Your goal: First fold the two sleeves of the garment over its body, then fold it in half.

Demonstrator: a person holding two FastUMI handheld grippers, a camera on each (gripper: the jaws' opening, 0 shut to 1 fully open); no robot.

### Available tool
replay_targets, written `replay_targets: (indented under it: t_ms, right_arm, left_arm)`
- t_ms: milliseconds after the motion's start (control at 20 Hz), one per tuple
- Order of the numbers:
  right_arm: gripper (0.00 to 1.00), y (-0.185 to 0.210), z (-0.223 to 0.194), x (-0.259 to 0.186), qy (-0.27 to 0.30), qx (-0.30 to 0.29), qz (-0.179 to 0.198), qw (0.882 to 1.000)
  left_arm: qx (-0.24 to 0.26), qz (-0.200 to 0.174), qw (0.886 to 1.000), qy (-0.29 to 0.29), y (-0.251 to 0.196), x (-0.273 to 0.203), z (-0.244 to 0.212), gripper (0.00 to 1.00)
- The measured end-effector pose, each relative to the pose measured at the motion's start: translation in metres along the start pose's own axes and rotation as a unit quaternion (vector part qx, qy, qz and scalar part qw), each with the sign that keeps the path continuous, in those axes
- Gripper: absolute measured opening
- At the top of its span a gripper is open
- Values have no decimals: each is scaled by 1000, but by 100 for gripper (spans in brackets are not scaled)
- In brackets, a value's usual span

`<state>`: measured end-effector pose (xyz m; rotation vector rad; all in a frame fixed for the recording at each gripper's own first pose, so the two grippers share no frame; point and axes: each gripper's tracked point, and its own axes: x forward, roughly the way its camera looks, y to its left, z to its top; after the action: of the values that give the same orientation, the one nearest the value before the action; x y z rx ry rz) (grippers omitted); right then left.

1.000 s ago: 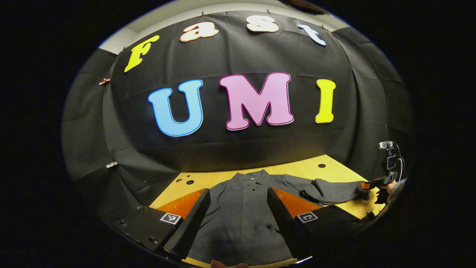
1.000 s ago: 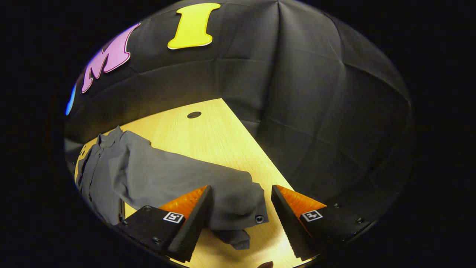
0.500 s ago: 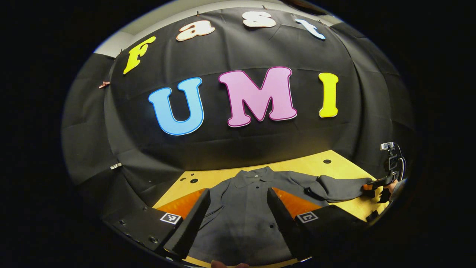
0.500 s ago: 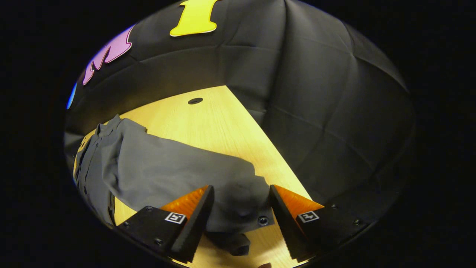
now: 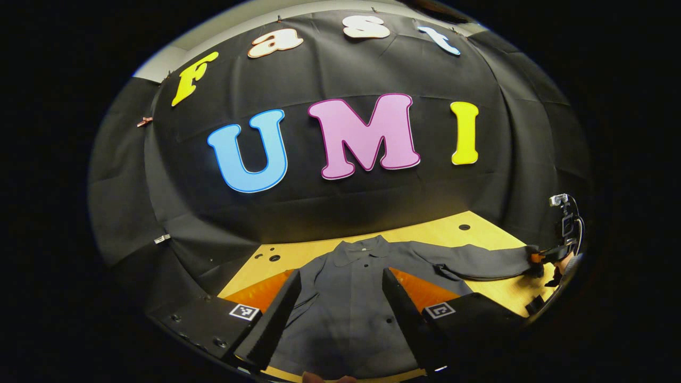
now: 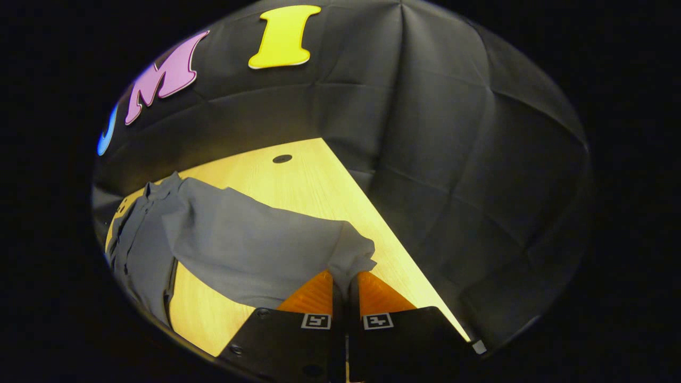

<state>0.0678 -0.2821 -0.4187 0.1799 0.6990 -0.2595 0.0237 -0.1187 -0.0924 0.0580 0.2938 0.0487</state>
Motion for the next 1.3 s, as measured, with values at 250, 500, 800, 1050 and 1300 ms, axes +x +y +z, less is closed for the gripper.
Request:
replay_targets:
  t_ms: [250, 500, 800, 1050, 1300]
  right_arm:
    - [7, 26, -1, -63, -31, -12, -10, 999]
    - [7, 66, 22, -117, -86, -16, -27, 996]
    - [7, 152, 64, -172, -137, -19, -2, 990]
    - [7, 266, 103, -197, -170, -26, 67, 983]
    - [7, 400, 119, -199, -182, -54, 139, 972]
  left_arm:
    - [-5, -28, 1000, -7, 35, -2, -8, 97]
    - [-9, -36, 999, -11, 85, -5, -18, 97]
    - [-26, -25, 999, -21, 151, -8, -31, 97]
    - [-39, -2, 999, -26, 207, -11, -50, 97]
    - [-55, 36, 998, -18, 269, -13, -78, 97]
